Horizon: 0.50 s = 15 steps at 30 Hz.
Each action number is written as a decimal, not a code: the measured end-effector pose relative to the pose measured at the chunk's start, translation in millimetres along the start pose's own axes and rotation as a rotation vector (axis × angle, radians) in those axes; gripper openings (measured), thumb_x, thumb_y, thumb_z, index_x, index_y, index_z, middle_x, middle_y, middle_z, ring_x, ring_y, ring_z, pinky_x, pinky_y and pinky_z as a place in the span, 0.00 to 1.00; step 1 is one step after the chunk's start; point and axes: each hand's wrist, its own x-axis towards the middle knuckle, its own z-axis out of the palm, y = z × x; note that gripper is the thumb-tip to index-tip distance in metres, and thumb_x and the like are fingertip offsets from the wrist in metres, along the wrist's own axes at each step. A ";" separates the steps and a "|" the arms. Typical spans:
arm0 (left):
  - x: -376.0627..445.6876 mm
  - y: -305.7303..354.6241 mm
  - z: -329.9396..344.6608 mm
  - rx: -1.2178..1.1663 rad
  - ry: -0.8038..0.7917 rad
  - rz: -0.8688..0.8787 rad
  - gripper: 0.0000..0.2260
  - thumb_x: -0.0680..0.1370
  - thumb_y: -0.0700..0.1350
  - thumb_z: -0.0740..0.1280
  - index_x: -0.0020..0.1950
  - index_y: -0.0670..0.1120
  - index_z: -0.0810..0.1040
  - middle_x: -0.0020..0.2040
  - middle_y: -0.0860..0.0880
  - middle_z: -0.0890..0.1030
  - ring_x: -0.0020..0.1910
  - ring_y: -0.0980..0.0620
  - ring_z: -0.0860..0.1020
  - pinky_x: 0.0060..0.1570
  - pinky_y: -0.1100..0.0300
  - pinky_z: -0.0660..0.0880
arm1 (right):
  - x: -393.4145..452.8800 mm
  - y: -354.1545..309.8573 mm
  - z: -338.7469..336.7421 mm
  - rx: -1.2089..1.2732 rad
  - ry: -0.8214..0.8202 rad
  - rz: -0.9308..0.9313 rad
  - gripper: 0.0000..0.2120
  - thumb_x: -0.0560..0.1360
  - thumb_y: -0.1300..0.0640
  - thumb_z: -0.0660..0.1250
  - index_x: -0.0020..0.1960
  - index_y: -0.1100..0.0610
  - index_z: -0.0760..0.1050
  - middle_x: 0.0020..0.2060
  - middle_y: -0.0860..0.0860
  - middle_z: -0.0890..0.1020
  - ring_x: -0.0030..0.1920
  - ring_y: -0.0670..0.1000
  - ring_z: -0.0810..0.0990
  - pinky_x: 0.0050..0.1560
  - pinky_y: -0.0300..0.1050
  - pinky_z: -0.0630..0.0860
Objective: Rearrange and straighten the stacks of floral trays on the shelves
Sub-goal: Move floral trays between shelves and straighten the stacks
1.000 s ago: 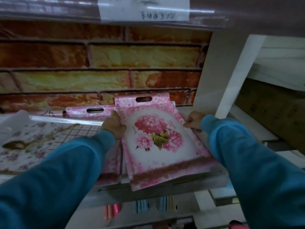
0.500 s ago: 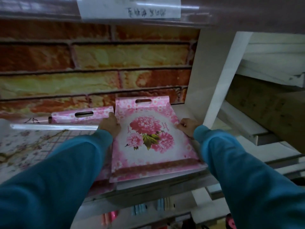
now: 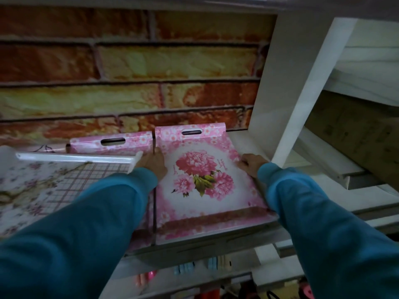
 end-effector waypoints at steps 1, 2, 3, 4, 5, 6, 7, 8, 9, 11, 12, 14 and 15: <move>-0.7 1.2 -0.2 0.039 0.000 0.012 0.32 0.77 0.41 0.57 0.77 0.35 0.48 0.67 0.33 0.73 0.60 0.35 0.76 0.62 0.48 0.70 | -0.1 -0.3 -0.6 -0.004 -0.002 0.001 0.23 0.79 0.44 0.57 0.65 0.60 0.72 0.63 0.60 0.77 0.61 0.61 0.76 0.60 0.46 0.70; -1.4 2.1 -0.4 0.071 -0.005 0.016 0.32 0.76 0.41 0.56 0.77 0.35 0.48 0.68 0.33 0.72 0.61 0.35 0.76 0.62 0.48 0.69 | -0.3 -0.8 -1.0 -0.009 -0.005 0.002 0.23 0.79 0.44 0.57 0.65 0.60 0.72 0.63 0.60 0.77 0.61 0.61 0.76 0.60 0.46 0.70; -1.6 2.9 -0.2 0.099 -0.010 0.018 0.32 0.75 0.41 0.56 0.77 0.35 0.48 0.69 0.33 0.71 0.61 0.35 0.76 0.62 0.47 0.70 | -0.5 -1.0 -1.3 -0.012 -0.010 0.006 0.23 0.79 0.44 0.57 0.65 0.59 0.72 0.63 0.60 0.77 0.61 0.61 0.76 0.59 0.46 0.70; -2.1 3.7 0.1 0.120 -0.016 0.020 0.32 0.75 0.41 0.56 0.78 0.36 0.48 0.68 0.33 0.72 0.61 0.34 0.75 0.62 0.46 0.70 | -1.0 -1.1 -1.3 -0.014 -0.014 0.008 0.23 0.79 0.44 0.57 0.65 0.59 0.72 0.63 0.60 0.77 0.61 0.61 0.76 0.59 0.46 0.70; -2.2 4.4 0.7 0.140 -0.020 0.023 0.33 0.76 0.41 0.55 0.78 0.36 0.46 0.68 0.33 0.72 0.62 0.34 0.75 0.63 0.46 0.70 | -1.5 -1.6 -1.4 -0.017 -0.018 0.009 0.23 0.79 0.43 0.57 0.65 0.59 0.72 0.63 0.60 0.77 0.61 0.61 0.76 0.60 0.46 0.70; -3.5 5.2 0.9 0.158 -0.024 0.027 0.33 0.76 0.41 0.55 0.78 0.37 0.45 0.67 0.33 0.73 0.62 0.34 0.75 0.63 0.46 0.69 | -2.0 -2.3 -1.8 -0.019 -0.022 0.011 0.24 0.79 0.43 0.57 0.66 0.58 0.72 0.63 0.60 0.76 0.62 0.61 0.76 0.61 0.46 0.70; -4.4 6.8 1.4 0.174 -0.020 0.033 0.33 0.77 0.41 0.55 0.78 0.37 0.44 0.67 0.34 0.74 0.62 0.35 0.75 0.64 0.45 0.69 | -2.4 -3.0 -2.6 -0.020 -0.027 0.016 0.24 0.79 0.42 0.57 0.67 0.58 0.72 0.64 0.60 0.76 0.62 0.61 0.75 0.61 0.46 0.70; -5.5 8.6 1.9 0.187 -0.017 0.039 0.32 0.77 0.40 0.55 0.78 0.37 0.44 0.67 0.35 0.74 0.62 0.35 0.75 0.64 0.45 0.69 | -3.0 -3.7 -3.7 -0.024 -0.030 0.019 0.24 0.79 0.42 0.57 0.67 0.57 0.72 0.64 0.59 0.76 0.63 0.60 0.75 0.62 0.47 0.70; -6.6 10.2 2.0 0.197 -0.014 0.043 0.32 0.77 0.40 0.55 0.78 0.38 0.45 0.66 0.36 0.75 0.62 0.36 0.76 0.64 0.45 0.69 | -3.3 -4.7 -4.9 -0.034 -0.032 0.020 0.25 0.79 0.41 0.57 0.67 0.57 0.72 0.64 0.59 0.76 0.62 0.60 0.75 0.62 0.47 0.70; -9.4 12.9 0.3 0.207 -0.028 0.041 0.30 0.78 0.37 0.54 0.78 0.38 0.48 0.67 0.36 0.74 0.64 0.35 0.74 0.65 0.44 0.69 | -3.3 -5.4 -6.3 -0.060 -0.034 0.022 0.25 0.78 0.40 0.57 0.65 0.57 0.74 0.62 0.58 0.78 0.61 0.60 0.76 0.60 0.47 0.71; -10.8 13.3 -1.9 0.204 -0.030 0.039 0.29 0.77 0.36 0.54 0.78 0.38 0.50 0.68 0.36 0.73 0.65 0.35 0.73 0.66 0.44 0.67 | -2.8 -5.5 -7.5 -0.072 -0.041 0.027 0.25 0.78 0.39 0.57 0.63 0.57 0.74 0.60 0.58 0.78 0.59 0.59 0.77 0.59 0.47 0.71; -12.6 12.2 -4.6 0.189 -0.018 0.042 0.27 0.77 0.34 0.54 0.77 0.38 0.54 0.69 0.36 0.72 0.67 0.35 0.71 0.68 0.44 0.65 | -2.6 -5.3 -9.6 -0.094 -0.065 0.047 0.26 0.77 0.37 0.57 0.58 0.58 0.76 0.55 0.58 0.80 0.51 0.57 0.79 0.53 0.46 0.72; -13.2 10.1 -6.0 0.176 -0.017 0.043 0.26 0.78 0.35 0.55 0.76 0.38 0.55 0.69 0.36 0.72 0.67 0.35 0.71 0.68 0.45 0.65 | -2.9 -5.9 -11.5 -0.109 -0.073 0.057 0.25 0.76 0.36 0.57 0.53 0.58 0.76 0.50 0.57 0.80 0.47 0.56 0.78 0.49 0.44 0.72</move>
